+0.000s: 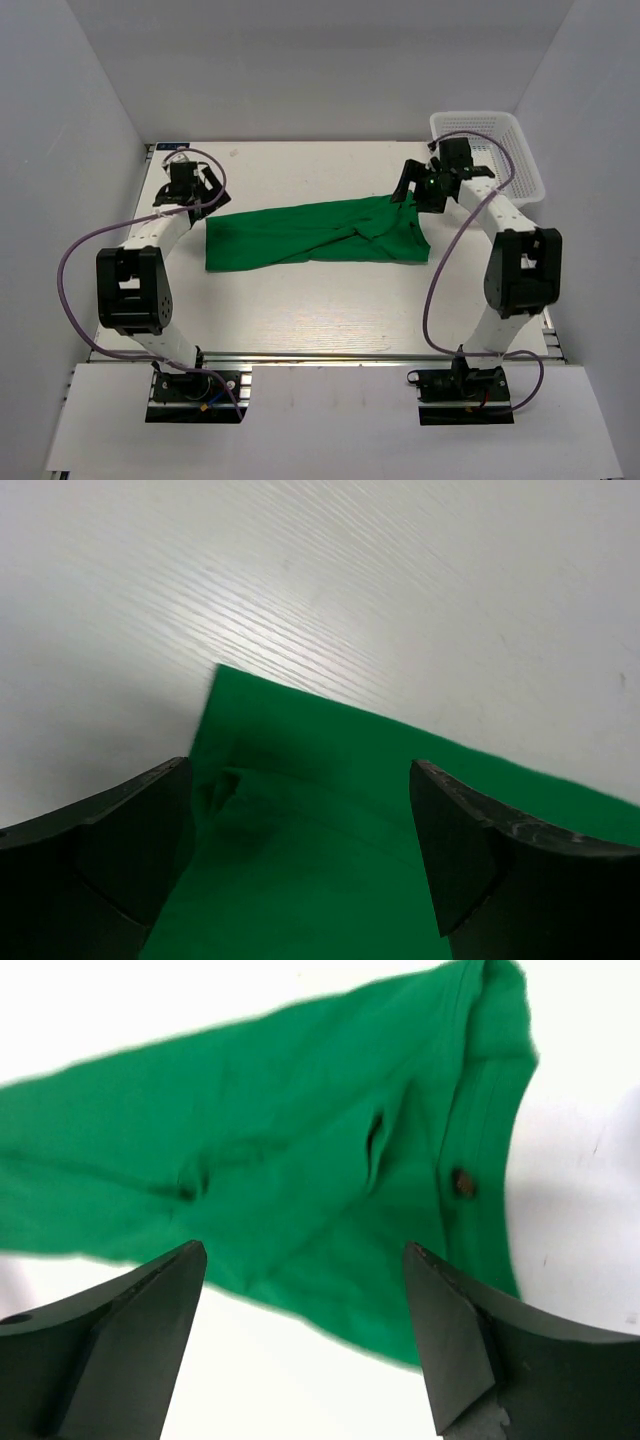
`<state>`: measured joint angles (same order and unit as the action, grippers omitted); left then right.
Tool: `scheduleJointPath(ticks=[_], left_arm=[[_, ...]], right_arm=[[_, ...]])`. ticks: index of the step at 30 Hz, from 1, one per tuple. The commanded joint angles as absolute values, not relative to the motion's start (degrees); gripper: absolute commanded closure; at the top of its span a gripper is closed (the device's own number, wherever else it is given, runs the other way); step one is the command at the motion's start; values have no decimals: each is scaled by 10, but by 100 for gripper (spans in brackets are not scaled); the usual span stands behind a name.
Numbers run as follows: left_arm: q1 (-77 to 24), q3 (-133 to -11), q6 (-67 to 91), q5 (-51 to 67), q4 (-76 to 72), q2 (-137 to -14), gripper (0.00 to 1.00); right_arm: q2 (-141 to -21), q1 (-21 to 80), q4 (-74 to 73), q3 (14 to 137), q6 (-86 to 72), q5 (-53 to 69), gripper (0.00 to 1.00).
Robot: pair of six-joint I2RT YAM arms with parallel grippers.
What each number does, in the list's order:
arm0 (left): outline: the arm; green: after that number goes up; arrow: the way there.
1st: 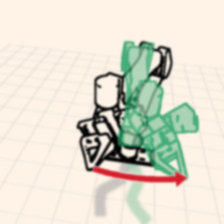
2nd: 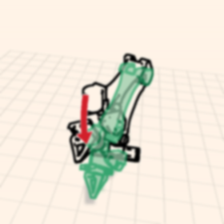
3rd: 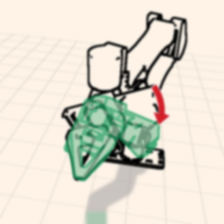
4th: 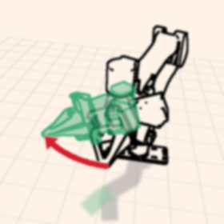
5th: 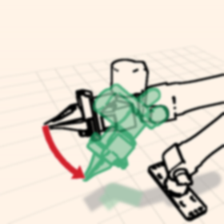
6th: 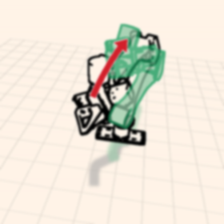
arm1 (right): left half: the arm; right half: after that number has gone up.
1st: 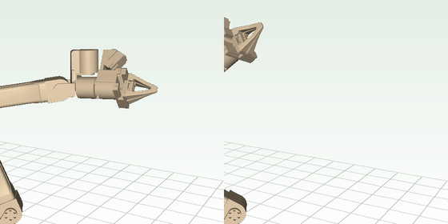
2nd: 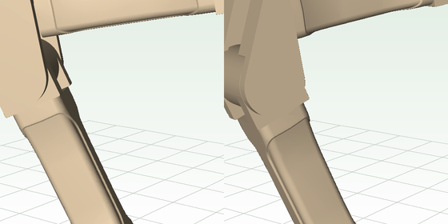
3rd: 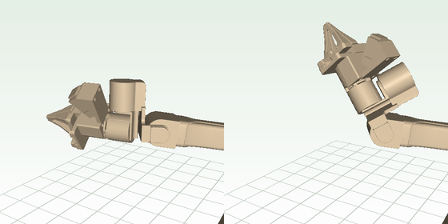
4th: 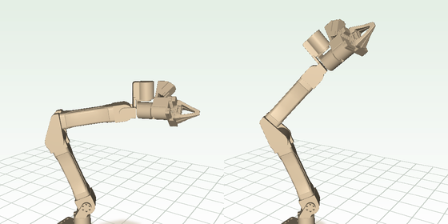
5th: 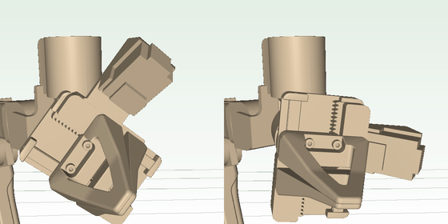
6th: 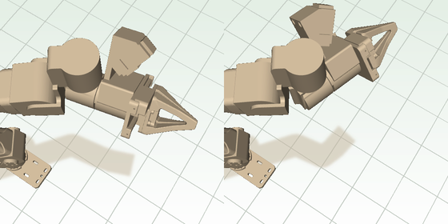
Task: Fold and stack the t-shirts
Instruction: Fold the other side of the tshirt into a rectangle, then rotate the tshirt 90 degrees
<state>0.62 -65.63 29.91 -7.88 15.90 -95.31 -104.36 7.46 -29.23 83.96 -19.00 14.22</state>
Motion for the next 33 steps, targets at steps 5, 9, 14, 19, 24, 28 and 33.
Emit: scheduleJointPath(ticks=[5, 9, 14, 19, 24, 28, 33], left_arm=[[-11, -579, 243, 200, 7, -931, 0], [-18, -574, 243, 200, 33, -958, 0], [-32, -486, 268, 176, 62, -948, 0], [-78, -336, 314, 207, 83, -847, 0], [-152, -214, 348, 329, 114, -733, 0], [-225, -171, 348, 451, 135, -672, 0], [-344, -231, 343, 503, 135, -667, 0]], right_arm=[[-973, 101, -224, 708, -180, 214, 10], [-1006, 109, -234, 702, -198, 202, 10], [-1096, 105, -247, 752, -222, 187, 10], [-1242, 100, -350, 949, -222, 141, 10], [-1400, 108, -372, 1151, -219, 192, 10], [-1469, 127, -289, 1255, -221, 277, 10], [-1483, 160, -124, 1290, -229, 339, 10]])
